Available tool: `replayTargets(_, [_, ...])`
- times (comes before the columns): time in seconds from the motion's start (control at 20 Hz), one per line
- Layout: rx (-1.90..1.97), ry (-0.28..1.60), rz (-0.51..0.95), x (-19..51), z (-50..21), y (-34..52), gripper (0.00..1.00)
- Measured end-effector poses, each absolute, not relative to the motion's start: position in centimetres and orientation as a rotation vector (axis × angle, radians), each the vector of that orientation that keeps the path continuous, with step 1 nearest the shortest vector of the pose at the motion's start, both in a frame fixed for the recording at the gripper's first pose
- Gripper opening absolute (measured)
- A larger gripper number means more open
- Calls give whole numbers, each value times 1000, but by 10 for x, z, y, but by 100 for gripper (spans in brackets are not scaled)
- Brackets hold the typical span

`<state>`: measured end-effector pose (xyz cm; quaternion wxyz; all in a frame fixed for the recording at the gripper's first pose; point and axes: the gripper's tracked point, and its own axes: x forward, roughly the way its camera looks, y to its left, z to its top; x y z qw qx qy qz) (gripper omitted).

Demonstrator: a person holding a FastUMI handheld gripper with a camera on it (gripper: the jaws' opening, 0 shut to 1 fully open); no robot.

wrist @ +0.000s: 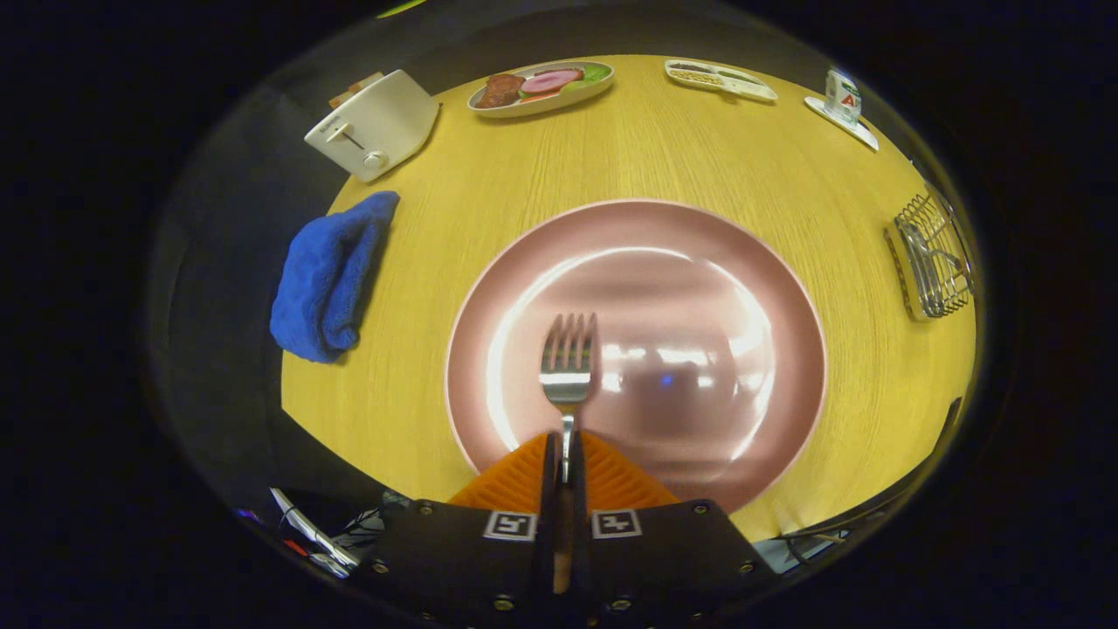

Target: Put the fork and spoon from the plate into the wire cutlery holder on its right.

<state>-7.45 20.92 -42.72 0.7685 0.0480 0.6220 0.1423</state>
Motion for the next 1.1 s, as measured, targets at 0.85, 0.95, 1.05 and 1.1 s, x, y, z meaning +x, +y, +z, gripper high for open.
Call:
replayTargets(0.85, [413,1218,337,-37,-364,196,1])
replayTargets(0.95, [436,1164,308,-22,-345,178,1])
replayTargets(1.05, [477,1122,266,-9,-330,155,1])
replayTargets(1.1, [501,1108,244,-4,-323,143,1])
